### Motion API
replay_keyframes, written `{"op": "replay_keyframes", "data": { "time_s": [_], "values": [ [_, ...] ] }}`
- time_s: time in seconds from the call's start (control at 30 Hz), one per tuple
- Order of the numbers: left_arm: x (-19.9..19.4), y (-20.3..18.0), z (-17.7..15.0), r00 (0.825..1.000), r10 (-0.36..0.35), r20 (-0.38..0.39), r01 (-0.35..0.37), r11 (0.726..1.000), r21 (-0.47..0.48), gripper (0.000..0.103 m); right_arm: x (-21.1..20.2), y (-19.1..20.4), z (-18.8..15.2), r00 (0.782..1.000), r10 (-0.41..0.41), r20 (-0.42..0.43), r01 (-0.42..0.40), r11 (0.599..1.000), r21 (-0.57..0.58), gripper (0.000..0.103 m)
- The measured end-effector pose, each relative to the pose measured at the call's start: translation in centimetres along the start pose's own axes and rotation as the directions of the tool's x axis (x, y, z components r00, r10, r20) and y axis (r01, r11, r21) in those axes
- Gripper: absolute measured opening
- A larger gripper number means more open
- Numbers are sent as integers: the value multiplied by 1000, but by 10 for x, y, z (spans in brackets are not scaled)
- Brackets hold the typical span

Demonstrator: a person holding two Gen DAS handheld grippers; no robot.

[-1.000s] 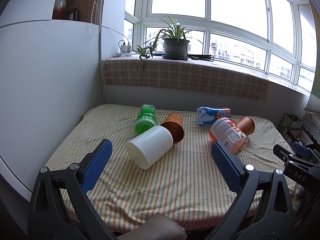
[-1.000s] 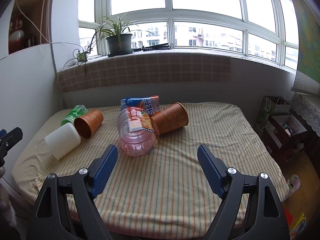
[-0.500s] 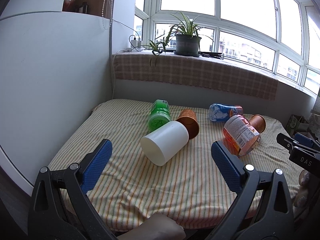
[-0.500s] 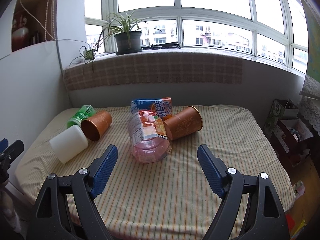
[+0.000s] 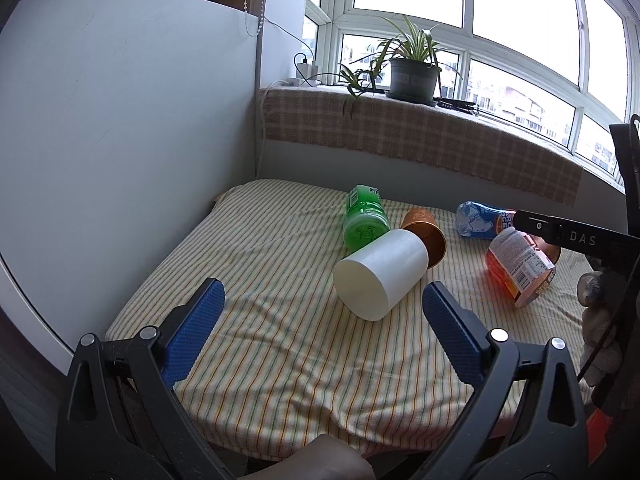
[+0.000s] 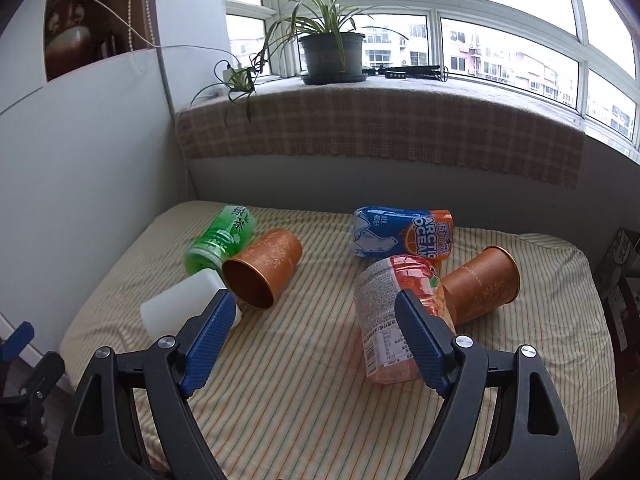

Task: Flip cup upright
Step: 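Move the right gripper down toward the lying green tea bottle cup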

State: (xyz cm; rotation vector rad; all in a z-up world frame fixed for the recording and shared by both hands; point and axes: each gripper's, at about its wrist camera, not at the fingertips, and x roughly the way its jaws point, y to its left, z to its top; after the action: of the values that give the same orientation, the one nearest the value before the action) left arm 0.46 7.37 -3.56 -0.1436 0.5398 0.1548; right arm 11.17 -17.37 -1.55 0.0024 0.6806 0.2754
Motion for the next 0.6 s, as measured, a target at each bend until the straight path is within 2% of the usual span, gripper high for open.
{"op": "replay_keyframes", "data": {
  "time_s": [0.3,0.47,0.6],
  "values": [
    [9,31,-3,998,40,-40,-42,998,-46,101,61,33,34,992,77,-100,-80,997,-23,82],
    [9,44,-6,997,59,-58,-63,996,-69,101,101,51,53,977,114,-183,-117,993,-8,82],
    [9,52,-10,995,70,-73,-76,994,-79,101,138,62,69,952,151,-265,-146,989,40,82]
  ]
}}
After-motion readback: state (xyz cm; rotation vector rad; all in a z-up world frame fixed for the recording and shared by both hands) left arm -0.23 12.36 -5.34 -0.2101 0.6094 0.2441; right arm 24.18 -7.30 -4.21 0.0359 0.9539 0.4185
